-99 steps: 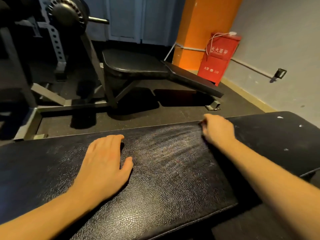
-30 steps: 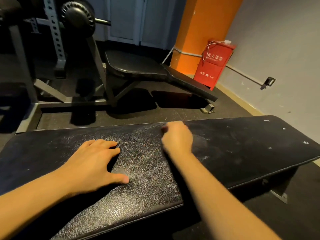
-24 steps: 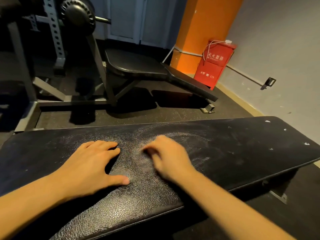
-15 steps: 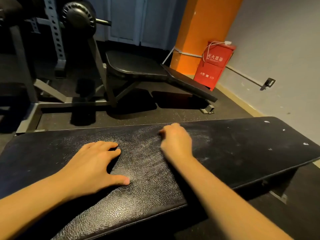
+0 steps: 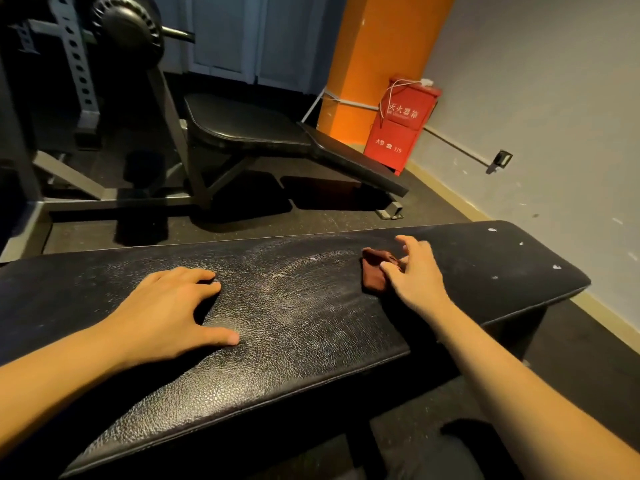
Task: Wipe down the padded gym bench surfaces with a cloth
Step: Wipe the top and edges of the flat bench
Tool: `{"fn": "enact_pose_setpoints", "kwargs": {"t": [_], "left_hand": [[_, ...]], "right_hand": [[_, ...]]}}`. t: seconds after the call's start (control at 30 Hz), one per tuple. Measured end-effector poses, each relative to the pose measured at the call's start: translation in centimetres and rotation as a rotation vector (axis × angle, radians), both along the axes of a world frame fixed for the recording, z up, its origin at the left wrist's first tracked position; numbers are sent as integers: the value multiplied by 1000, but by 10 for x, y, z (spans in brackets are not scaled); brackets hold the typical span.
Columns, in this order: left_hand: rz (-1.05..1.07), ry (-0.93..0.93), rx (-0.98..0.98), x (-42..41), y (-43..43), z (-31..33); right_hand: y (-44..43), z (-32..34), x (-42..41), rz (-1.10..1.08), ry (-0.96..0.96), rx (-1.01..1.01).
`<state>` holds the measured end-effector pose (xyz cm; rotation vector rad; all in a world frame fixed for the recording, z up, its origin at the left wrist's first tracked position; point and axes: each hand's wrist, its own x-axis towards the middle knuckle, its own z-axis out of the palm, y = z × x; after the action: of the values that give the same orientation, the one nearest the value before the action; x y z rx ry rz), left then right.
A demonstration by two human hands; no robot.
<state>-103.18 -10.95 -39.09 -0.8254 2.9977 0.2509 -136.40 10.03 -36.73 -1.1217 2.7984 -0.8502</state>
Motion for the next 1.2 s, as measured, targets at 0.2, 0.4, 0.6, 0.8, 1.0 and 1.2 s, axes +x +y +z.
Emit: {"fn": "enact_pose_setpoints", "kwargs": {"t": [0.2, 0.4, 0.6, 0.8, 1.0, 1.2], "left_hand": [[-2, 8, -6, 1, -1, -2], [2, 3, 9, 1, -1, -2], [-9, 2, -5, 0, -3, -3], [-35, -14, 36, 10, -7, 0], [20, 81, 52, 15, -7, 2], [95, 155, 3, 15, -15, 4]], "right_hand": [[-9, -7, 38, 53, 484, 223], [-11, -20, 28, -152, 234, 246], [-30, -16, 119, 148, 174, 70], [-30, -12, 119, 611, 282, 165], [-82, -12, 92, 36, 124, 46], [-108, -12, 86, 289, 157, 93]]}}
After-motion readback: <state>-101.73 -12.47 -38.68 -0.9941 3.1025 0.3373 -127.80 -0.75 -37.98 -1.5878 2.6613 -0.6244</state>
